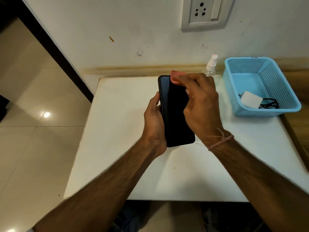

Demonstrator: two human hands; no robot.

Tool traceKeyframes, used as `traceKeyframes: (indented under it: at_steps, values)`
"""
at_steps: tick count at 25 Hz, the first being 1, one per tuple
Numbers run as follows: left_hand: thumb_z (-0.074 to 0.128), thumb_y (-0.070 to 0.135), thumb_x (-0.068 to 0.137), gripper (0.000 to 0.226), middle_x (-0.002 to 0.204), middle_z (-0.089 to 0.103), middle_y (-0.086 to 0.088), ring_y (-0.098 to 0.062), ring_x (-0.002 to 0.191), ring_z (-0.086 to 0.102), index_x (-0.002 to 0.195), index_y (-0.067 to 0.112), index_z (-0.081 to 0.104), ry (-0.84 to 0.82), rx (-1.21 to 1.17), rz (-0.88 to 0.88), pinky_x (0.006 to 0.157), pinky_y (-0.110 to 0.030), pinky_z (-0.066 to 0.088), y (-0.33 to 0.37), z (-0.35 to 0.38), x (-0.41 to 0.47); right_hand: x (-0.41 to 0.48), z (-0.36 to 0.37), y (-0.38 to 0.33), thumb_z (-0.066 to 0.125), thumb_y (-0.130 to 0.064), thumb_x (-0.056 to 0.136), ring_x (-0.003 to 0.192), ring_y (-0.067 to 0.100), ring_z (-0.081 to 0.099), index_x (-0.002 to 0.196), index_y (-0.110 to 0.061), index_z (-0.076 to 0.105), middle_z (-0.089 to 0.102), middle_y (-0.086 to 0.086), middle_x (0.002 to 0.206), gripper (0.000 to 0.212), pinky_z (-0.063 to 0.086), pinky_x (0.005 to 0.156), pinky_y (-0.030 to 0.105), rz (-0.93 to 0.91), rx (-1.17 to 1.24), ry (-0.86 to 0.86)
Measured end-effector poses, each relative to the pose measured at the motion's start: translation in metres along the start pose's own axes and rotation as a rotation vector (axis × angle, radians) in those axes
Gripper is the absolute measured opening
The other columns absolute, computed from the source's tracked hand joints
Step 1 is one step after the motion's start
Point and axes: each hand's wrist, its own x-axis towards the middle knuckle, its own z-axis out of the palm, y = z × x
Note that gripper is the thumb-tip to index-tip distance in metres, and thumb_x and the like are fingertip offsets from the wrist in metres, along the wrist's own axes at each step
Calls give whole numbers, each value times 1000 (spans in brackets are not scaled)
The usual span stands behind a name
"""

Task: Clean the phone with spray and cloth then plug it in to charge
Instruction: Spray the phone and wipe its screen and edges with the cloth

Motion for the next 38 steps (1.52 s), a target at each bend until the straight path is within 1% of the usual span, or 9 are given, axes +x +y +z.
traceKeyframes:
  at_steps: [2, 5, 11, 16, 20, 26, 31, 35, 38]
  values:
    - [43, 57, 98, 56, 105, 72, -9, -26, 90, 69, 120, 13, 70, 13, 2, 7, 80, -35, 55, -1, 2, -1, -3, 0, -4, 65, 4, 84, 108, 22, 53, 123, -16, 64, 62, 3, 117, 43, 41, 100, 16, 42, -10, 25]
    - [44, 45, 101, 47, 108, 73, -7, -23, 99, 70, 121, 9, 67, -31, -194, 15, 89, -30, 52, -5, 3, -1, -16, 13, -36, 62, -2, 88, 112, 23, 54, 122, -11, 66, 63, 4, 119, 35, 49, 95, 31, -28, 83, -26]
    - [42, 59, 98, 62, 111, 71, -11, -29, 97, 68, 121, 9, 69, -23, 0, -13, 84, -37, 55, -3, 0, 2, -1, -5, 2, 63, 2, 87, 112, 22, 52, 124, -13, 65, 63, 2, 123, 40, 36, 103, 15, 29, 12, 18]
    - [46, 40, 102, 44, 111, 70, -4, -20, 105, 68, 114, 6, 71, -68, -314, 15, 97, -24, 49, -3, 3, 0, -15, 11, -35, 57, -1, 89, 116, 18, 52, 123, -11, 66, 63, 1, 125, 36, 43, 101, 24, -97, 90, -44]
    - [43, 59, 97, 57, 97, 72, -8, -25, 83, 69, 114, 12, 71, -42, -28, -24, 72, -32, 56, -1, -1, 0, 1, -9, 7, 63, 8, 81, 109, 26, 54, 119, -13, 68, 65, 2, 120, 44, 41, 103, 25, 13, -19, 12]
    - [46, 44, 100, 48, 106, 74, -8, -23, 96, 72, 116, 5, 69, -83, -249, -5, 81, -29, 55, -3, 2, 0, -14, 10, -29, 48, -2, 90, 113, 18, 51, 121, -9, 66, 63, 2, 125, 37, 39, 102, 16, -72, 56, -35]
    - [38, 62, 98, 64, 100, 71, -11, -29, 81, 70, 124, 9, 63, -69, -21, -68, 68, -37, 58, 0, -4, 3, 4, -11, 20, 69, 13, 75, 106, 27, 55, 120, -15, 67, 66, 0, 120, 54, 36, 102, 21, 59, -90, 27]
    - [45, 54, 98, 52, 98, 74, -7, -24, 85, 72, 112, 11, 71, -26, -100, -26, 75, -31, 56, -1, 0, 1, -9, 2, -19, 48, -4, 90, 106, 26, 55, 120, -10, 68, 66, 1, 121, 37, 44, 98, 25, -45, 2, -7]
    - [45, 50, 99, 50, 101, 76, -8, -24, 88, 73, 113, 11, 71, -46, -160, 2, 79, -32, 55, 1, 0, 0, -9, 0, -26, 39, -11, 90, 104, 26, 55, 120, -11, 68, 66, 1, 121, 42, 45, 94, 24, -114, 23, -52]
